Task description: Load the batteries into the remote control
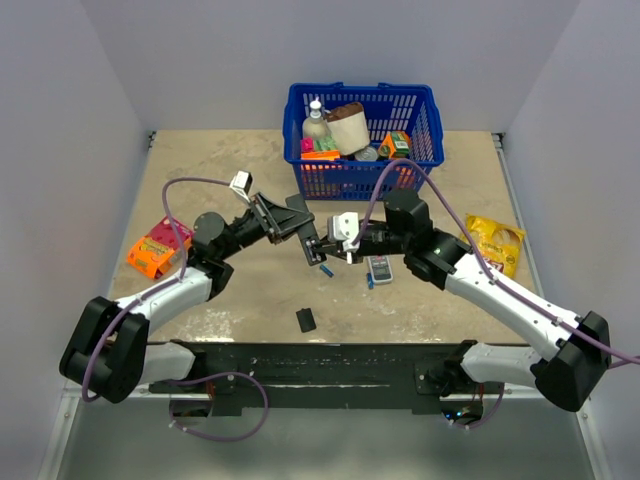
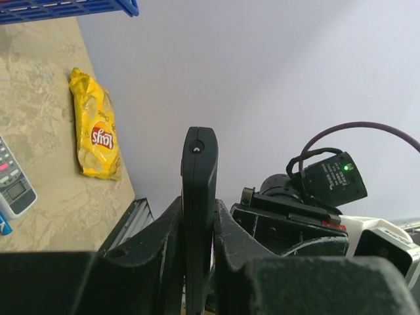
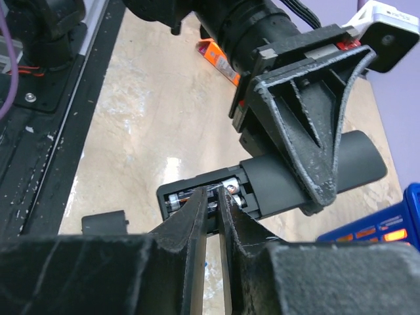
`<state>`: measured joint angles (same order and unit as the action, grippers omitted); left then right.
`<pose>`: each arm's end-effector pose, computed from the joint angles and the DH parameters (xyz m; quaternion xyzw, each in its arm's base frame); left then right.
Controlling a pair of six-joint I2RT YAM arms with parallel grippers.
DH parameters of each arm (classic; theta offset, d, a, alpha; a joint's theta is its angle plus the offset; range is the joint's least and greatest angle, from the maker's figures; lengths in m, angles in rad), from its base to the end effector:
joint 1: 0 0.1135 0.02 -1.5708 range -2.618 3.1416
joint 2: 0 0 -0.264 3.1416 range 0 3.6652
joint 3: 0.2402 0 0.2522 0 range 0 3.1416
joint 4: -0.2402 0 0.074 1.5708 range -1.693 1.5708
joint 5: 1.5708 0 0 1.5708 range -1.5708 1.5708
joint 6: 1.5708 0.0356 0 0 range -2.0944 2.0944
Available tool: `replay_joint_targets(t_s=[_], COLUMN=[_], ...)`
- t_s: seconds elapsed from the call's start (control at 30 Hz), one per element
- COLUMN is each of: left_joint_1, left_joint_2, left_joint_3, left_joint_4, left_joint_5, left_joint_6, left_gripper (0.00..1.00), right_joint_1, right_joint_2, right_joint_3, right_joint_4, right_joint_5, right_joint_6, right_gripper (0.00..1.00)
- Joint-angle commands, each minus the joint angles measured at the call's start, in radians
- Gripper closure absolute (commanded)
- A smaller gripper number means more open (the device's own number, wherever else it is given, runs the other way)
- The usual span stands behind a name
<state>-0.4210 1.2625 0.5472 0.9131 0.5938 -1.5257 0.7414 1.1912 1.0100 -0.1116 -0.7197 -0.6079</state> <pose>0.2343 -0.1267 0.2700 -0.1254 0.6347 -0.7158 0.2628 0.1836 0.1999 0.3445 -0.6333 0.4555 0.3193 0.5381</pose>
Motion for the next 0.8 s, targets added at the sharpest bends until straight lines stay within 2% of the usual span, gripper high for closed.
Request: replay_joint_targets(t_s=[0.0, 0.07, 0.13, 0.27, 0.33, 0.37, 0.5, 0.57, 0.7, 0.77], left_joint_1=[-0.009, -0.004, -0.002, 0.007, 0.016, 0.018, 0.028, 0.048, 0.108, 0.14], left_joint_2=[-0.035, -0.051, -0.06, -0.086, -0.101, -0.107, -0.149, -0.181, -0.238, -0.268], left_joint_3=[0.037, 0.062, 0.085, 0.129, 0.129, 0.131, 0.128, 0.106, 0.062, 0.048], left_joint_4=[0.009, -0.101, -0.265, -0.448, -0.508, -0.535, -0.673, -0.694, -0.733, -0.76], left_joint_5=[0.026, -0.008, -0.061, -0.169, -0.235, -0.261, -0.455, -0.5, -0.569, -0.591], left_joint_6=[0.036, 0.183, 0.347, 0.531, 0.612, 0.636, 0.748, 0.785, 0.805, 0.818], left_gripper=[1.0, 1.0, 1.0, 1.0, 1.0, 1.0, 1.0, 1.0, 1.0, 1.0], right_joint_1=[-0.008, -0.008, -0.008, -0.008, -0.008, -0.008, 0.002, 0.024, 0.157, 0.191], right_joint_2=[0.012, -0.005, -0.016, -0.027, -0.024, -0.021, 0.008, 0.028, 0.096, 0.157], right_joint_3=[0.022, 0.045, 0.064, 0.097, 0.11, 0.11, 0.099, 0.093, 0.068, 0.071], right_joint_4=[-0.045, -0.023, -0.004, -0.048, -0.094, -0.105, -0.183, -0.252, -0.335, -0.39], right_joint_5=[0.124, 0.129, 0.144, 0.189, 0.21, 0.218, 0.324, 0.411, 0.624, 0.669], right_joint_6=[0.057, 0.121, 0.21, 0.333, 0.404, 0.431, 0.632, 0.661, 0.781, 0.842], right_gripper=[0.85, 0.84, 0.74, 0.6, 0.57, 0.51, 0.48, 0.45, 0.41, 0.4])
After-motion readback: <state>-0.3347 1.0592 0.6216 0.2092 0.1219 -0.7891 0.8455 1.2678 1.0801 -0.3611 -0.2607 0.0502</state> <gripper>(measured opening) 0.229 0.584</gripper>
